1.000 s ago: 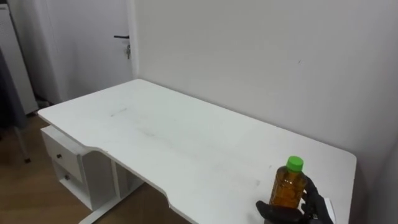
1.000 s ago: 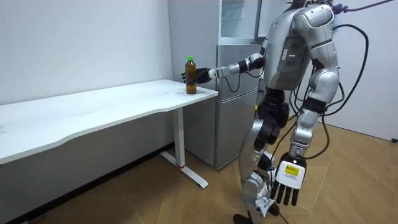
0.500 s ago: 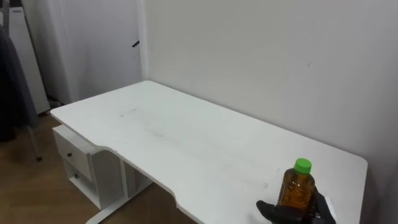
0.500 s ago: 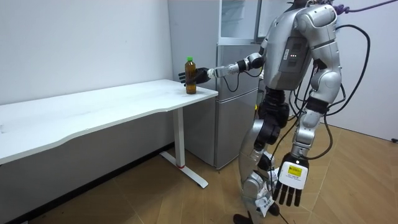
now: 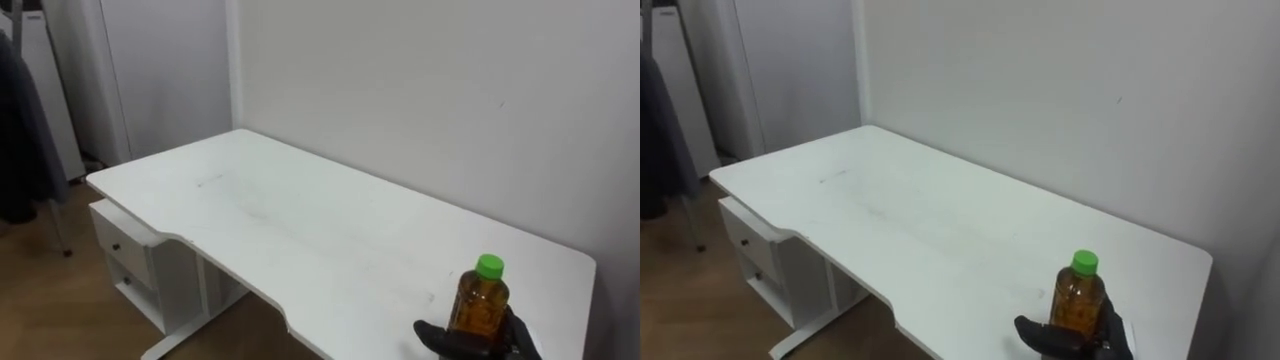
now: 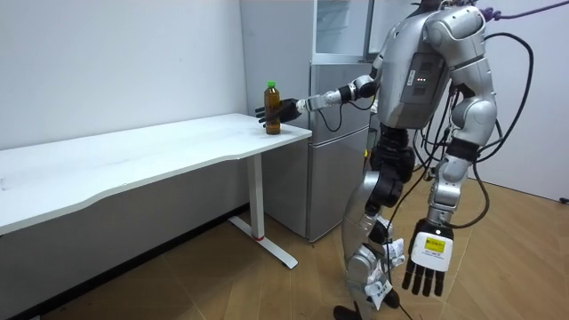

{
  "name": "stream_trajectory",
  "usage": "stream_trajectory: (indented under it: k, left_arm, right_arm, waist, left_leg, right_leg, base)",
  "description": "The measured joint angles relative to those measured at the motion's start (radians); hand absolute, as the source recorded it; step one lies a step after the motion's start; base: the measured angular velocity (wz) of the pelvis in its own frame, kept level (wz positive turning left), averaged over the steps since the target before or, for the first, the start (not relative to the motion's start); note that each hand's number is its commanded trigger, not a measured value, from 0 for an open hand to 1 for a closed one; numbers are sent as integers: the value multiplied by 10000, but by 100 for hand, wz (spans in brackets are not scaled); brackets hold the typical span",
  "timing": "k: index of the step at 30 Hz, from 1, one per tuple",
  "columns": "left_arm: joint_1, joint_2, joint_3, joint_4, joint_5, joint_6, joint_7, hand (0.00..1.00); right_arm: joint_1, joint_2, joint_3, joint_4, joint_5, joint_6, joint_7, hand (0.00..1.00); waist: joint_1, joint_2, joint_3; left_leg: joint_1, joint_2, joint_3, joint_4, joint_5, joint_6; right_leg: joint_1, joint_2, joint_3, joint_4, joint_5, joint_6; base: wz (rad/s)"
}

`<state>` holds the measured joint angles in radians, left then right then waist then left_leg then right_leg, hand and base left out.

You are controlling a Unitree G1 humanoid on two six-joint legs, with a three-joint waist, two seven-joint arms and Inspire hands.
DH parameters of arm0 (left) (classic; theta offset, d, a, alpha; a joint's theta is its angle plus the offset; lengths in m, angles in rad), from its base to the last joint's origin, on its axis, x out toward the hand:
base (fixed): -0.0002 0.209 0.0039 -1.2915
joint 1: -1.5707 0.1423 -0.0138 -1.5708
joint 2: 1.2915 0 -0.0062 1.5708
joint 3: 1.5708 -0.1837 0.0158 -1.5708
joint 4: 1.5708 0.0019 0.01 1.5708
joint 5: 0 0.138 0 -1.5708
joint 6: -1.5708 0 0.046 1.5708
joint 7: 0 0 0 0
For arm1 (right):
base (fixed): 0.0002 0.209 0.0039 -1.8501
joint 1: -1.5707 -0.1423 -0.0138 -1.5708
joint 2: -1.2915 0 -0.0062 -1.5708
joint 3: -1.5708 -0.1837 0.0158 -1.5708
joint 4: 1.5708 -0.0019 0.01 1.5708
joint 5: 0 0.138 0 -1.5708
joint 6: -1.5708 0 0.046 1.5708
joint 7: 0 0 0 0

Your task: Put the bottle in the upper fridge

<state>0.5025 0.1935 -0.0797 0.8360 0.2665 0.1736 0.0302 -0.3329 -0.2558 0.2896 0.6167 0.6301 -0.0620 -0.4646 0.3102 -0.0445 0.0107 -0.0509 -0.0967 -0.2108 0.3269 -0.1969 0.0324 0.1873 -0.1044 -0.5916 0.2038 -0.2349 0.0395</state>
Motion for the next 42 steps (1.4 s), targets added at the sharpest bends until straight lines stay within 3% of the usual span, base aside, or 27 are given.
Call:
stream_trajectory:
  k: [3, 11, 14, 18, 23, 26, 30, 34, 39, 42]
  left_arm:
    - [-1, 78, 21, -23, 14, -12, -2, 0]
    - [-17, 226, 70, -29, 2, -92, -25, 0]
    - [23, 263, 71, -213, -15, -125, -21, 0]
    - [-46, 289, 68, -326, -21, -435, 27, 0]
    - [-153, 292, 70, -273, -196, -650, -1, 0]
    - [-188, 248, 222, -233, -186, -738, -34, 0]
    - [-238, 186, 372, -57, -203, -752, -25, 0]
    - [-259, 192, 418, 127, -196, -1158, -4, 0]
    - [-294, 107, 534, 414, -172, -1314, -214, 0]
    - [-346, -49, 886, 480, -174, -1315, -400, 0]
  right_arm:
    - [-75, -157, -2, 406, -6, 60, 41, 100]
    - [-554, -480, -137, 1267, -15, 115, -70, 100]
    - [-583, -615, -119, 1233, 113, 113, -6, 100]
    - [-599, -653, -126, 1214, 274, 110, 96, 100]
    - [-602, -664, -137, 1147, 207, 105, 382, 100]
    - [-485, -667, -164, 685, -506, 203, 648, 100]
    - [31, -669, -274, -1317, -886, 216, 869, 100]
    - [47, -712, -273, -2334, -910, 199, 1111, 100]
    - [58, -785, -368, -2963, -1339, 192, 1630, 100]
    - [380, -1063, -469, -3817, -1474, 193, 1972, 100]
  waist:
    - [112, -44, -64]
    - [282, -81, -53]
    - [262, -126, -6]
    - [211, -238, 67]
    - [184, -274, 87]
    - [-59, -218, 104]
    - [-414, -13, 78]
    - [-620, 150, 26]
    - [-861, 82, -17]
    - [-962, 53, -59]
  left_leg:
    - [-151, -25, -83, 49, 15, 2]
    - [-325, -36, -112, 109, 16, 4]
    - [-359, -33, -104, 101, 18, 4]
    - [-365, -4, -89, 97, 17, 6]
    - [-348, 78, 120, 99, 14, 11]
    - [-416, 120, 240, 16, 5, 21]
    - [-362, 164, 471, -53, 4, 27]
    - [112, 221, 749, -398, 34, 70]
    - [480, 322, 1061, -635, 34, 68]
    - [569, 343, 1257, -714, 34, 68]
  right_leg:
    - [-134, -4, -28, 15, 0, 0]
    - [-270, 5, -21, 22, -2, -2]
    - [-314, 5, 4, 3, -2, -2]
    - [-352, 2, 71, 4, -2, -2]
    - [-450, -5, 286, 43, 5, -6]
    - [-512, 4, 389, 68, 10, -13]
    - [-621, -6, 684, 141, 15, -20]
    - [-459, -36, 1018, 160, 16, -19]
    - [-297, 0, 1385, 121, 15, -17]
    - [-288, 22, 1585, 20, 28, -28]
  base:
    - [5]
    - [1]
    - [0]
    - [0]
    - [-10]
    - [-9]
    - [-16]
    - [-23]
    - [-17]
    - [-20]
